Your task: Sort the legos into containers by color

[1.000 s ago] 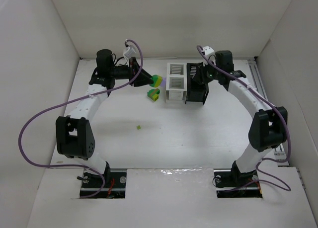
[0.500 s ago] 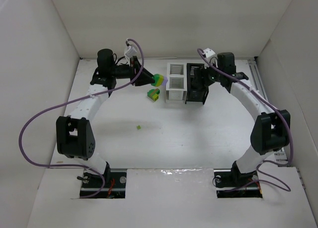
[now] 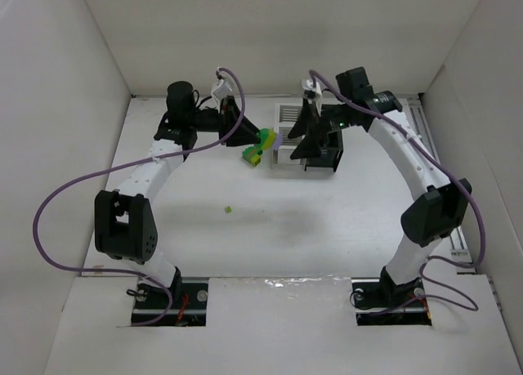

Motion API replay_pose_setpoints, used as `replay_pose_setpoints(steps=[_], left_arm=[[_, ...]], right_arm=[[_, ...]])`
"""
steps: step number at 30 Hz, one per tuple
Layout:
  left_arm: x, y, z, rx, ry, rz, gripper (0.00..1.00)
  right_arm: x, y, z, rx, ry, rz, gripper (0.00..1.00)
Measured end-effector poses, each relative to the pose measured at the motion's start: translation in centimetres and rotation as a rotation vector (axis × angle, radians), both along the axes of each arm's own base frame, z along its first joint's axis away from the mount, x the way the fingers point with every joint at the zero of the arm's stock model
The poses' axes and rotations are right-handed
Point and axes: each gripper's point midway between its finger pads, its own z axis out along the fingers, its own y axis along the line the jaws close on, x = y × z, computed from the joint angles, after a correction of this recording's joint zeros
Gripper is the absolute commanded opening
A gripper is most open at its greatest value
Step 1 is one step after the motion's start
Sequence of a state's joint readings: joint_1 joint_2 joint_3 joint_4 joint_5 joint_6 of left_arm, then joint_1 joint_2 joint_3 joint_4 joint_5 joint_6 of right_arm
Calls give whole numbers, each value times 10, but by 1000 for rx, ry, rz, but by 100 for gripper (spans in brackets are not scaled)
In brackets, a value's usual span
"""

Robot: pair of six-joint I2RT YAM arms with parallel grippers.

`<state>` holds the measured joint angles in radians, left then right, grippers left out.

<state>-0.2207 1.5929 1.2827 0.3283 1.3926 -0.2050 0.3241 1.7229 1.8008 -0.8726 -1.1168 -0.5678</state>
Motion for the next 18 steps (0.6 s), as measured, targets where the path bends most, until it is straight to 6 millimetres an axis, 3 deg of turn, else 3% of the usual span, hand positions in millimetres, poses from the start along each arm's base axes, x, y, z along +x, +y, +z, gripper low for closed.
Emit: replay_pose_setpoints(steps=[3, 7, 18], left_arm=[[-6, -3, 1, -5, -16, -37, 0], [-13, -6, 0, -9, -41, -72, 0], [-22, -16, -4, -12, -75, -116, 0]], right_arm=[[-25, 10, -23, -38, 91, 101, 87], [-40, 9, -42, -78, 175, 143, 87], [-43, 10, -29, -77, 162, 151, 91]])
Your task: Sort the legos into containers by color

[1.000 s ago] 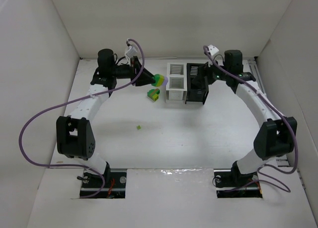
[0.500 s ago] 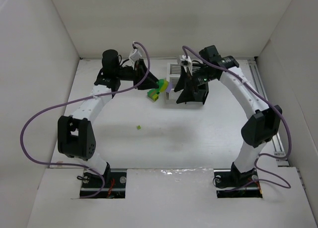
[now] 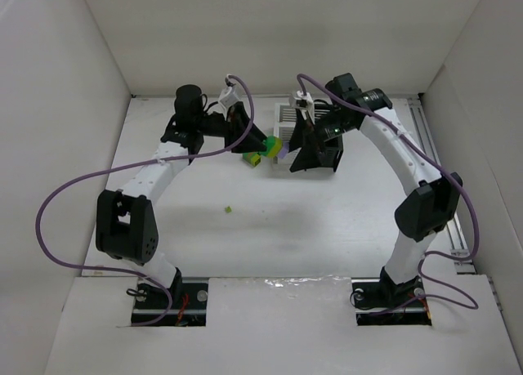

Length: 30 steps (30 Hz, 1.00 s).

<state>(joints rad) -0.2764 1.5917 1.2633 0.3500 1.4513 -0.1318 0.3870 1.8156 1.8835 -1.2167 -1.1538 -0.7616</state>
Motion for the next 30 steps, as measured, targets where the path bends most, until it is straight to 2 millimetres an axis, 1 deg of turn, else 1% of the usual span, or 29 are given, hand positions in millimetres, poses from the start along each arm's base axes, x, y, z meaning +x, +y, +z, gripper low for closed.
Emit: replay_pose_setpoints(steps=[4, 8, 11, 12, 15, 16, 18, 19, 22, 23, 26, 30], left_arm=[[-3, -3, -3, 2, 3, -8, 0], [-5, -5, -3, 3, 4, -12, 0], [-5, -5, -2, 2, -1, -6, 0], [-5, -5, -2, 2, -4, -5, 0], [-5, -4, 0, 0, -12, -5, 0], [-6, -4, 0, 0, -14, -5, 0], [-6, -4, 0, 1, -17, -4, 0], [-5, -4, 0, 1, -23, 2, 0], [-2, -4, -3, 8, -27, 18, 0], [-2, -3, -5, 10, -29, 18, 0], [-2, -4, -8, 17, -30, 23, 0], [-3, -5, -11, 23, -31, 21, 0]], right_arm=[[8, 12, -3, -17, -25, -26, 91], [10, 21, -14, -33, -29, -66, 91], [16, 24, -12, -26, -43, -93, 84], [18, 25, -10, -23, -45, -101, 79], [22, 26, -5, -11, -60, -118, 71], [23, 27, -4, -7, -63, -120, 63], [24, 27, -2, -2, -67, -125, 53], [24, 28, -2, -2, -63, -127, 43], [22, 28, -3, -8, -56, -130, 24], [22, 28, -4, -10, -57, -132, 14], [23, 27, -8, -18, -58, -139, 7], [19, 18, -14, -29, -59, -157, 5]])
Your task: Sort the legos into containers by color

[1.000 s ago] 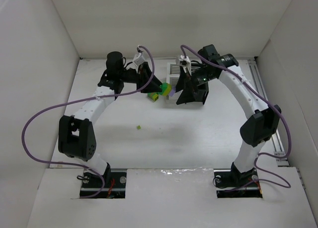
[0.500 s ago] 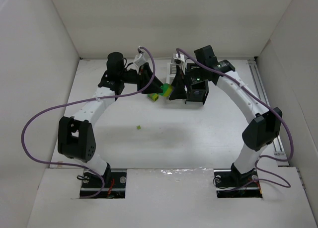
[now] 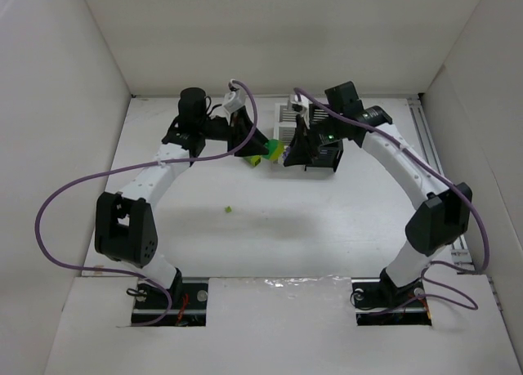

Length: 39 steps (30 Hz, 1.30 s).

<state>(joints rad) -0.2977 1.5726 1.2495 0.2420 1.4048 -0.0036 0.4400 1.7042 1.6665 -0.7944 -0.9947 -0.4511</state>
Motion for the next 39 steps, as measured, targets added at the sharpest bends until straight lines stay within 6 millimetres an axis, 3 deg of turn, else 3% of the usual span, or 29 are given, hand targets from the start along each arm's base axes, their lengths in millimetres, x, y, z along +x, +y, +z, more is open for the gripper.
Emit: replay_pose_setpoints(steps=[6, 13, 19, 26, 28, 34, 39], left_arm=[[10, 4, 6, -11, -10, 38, 0], [14, 2, 24, -48, -37, 49, 0], [15, 3, 27, -55, -38, 58, 0], [17, 4, 13, -44, 3, 84, 0], [18, 4, 11, -43, 7, 91, 0], [21, 4, 12, -44, 6, 106, 0], [23, 6, 12, -44, 8, 116, 0]], right_arm=[[8, -53, -16, -62, -9, -140, 4], [40, -107, -64, -184, 17, -340, 3], [85, -118, -85, -236, -21, -470, 2], [126, -126, -95, -267, -59, -582, 3], [135, -128, -93, -267, -72, -601, 11], [151, -136, -89, -276, -105, -652, 51], [155, -139, -88, -279, -109, -673, 66]])
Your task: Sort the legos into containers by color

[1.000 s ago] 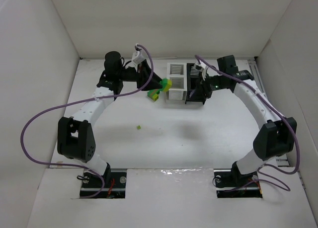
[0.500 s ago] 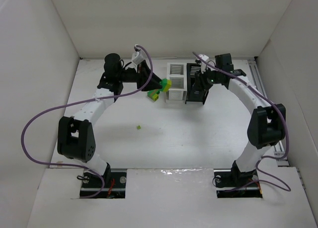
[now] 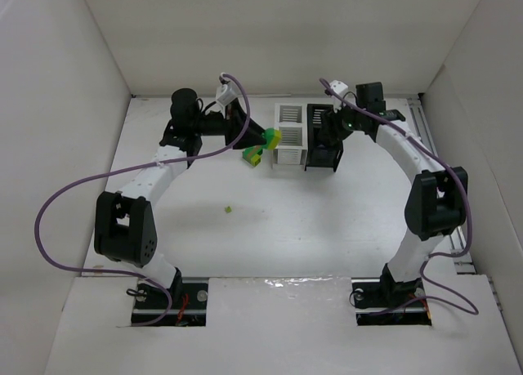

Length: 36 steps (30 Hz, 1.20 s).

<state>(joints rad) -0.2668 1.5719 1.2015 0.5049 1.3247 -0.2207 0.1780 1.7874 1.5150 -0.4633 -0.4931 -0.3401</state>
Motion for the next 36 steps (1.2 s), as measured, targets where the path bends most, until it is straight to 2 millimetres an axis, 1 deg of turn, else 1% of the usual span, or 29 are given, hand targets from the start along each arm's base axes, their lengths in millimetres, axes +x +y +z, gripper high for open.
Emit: replay_pose_setpoints(steps=[3, 6, 8, 9, 12, 14, 17, 18, 20, 21, 23, 25, 26, 32, 36], left_arm=[[1, 0, 0, 0, 2, 5, 0], [2, 0, 0, 0, 3, 8, 0], [2, 0, -1, 0, 4, 11, 0], [2, 0, -1, 0, 4, 11, 0], [1, 0, -1, 1, 5, 3, 0], [-1, 0, -1, 1, 6, -6, 0], [-5, -1, -1, 1, 6, -27, 0], [-6, -3, -1, 1, 6, -34, 0], [-10, -6, -1, 1, 6, -51, 0], [-12, -8, -1, 1, 6, -59, 0], [-15, -11, -1, 1, 6, -71, 0], [-17, -13, -1, 1, 6, -79, 0], [-18, -13, -1, 1, 6, -81, 0], [-17, -15, -4, 3, 13, -88, 0], [-18, -17, -5, 4, 15, -95, 0]], right_arm=[[1, -1, 0, -2, -1, -4, 72], [-1, 1, 3, 17, 0, 13, 72], [-6, 5, 9, 47, -1, 46, 72], [-12, 8, 15, 76, 1, 79, 72], [-36, 20, 44, 178, 2, 192, 73], [-50, 32, 70, 241, -6, 273, 73], [-75, 64, 108, 309, -22, 416, 75], [-85, 76, 119, 326, -24, 466, 75], [-105, 99, 132, 352, -21, 557, 76], [-114, 107, 135, 360, -15, 589, 76], [-129, 122, 135, 367, 8, 641, 79], [-137, 129, 131, 367, 33, 663, 79], [-139, 132, 129, 366, 44, 667, 81], [-137, 135, 115, 358, 95, 660, 81], [-136, 140, 113, 351, 100, 666, 81]])
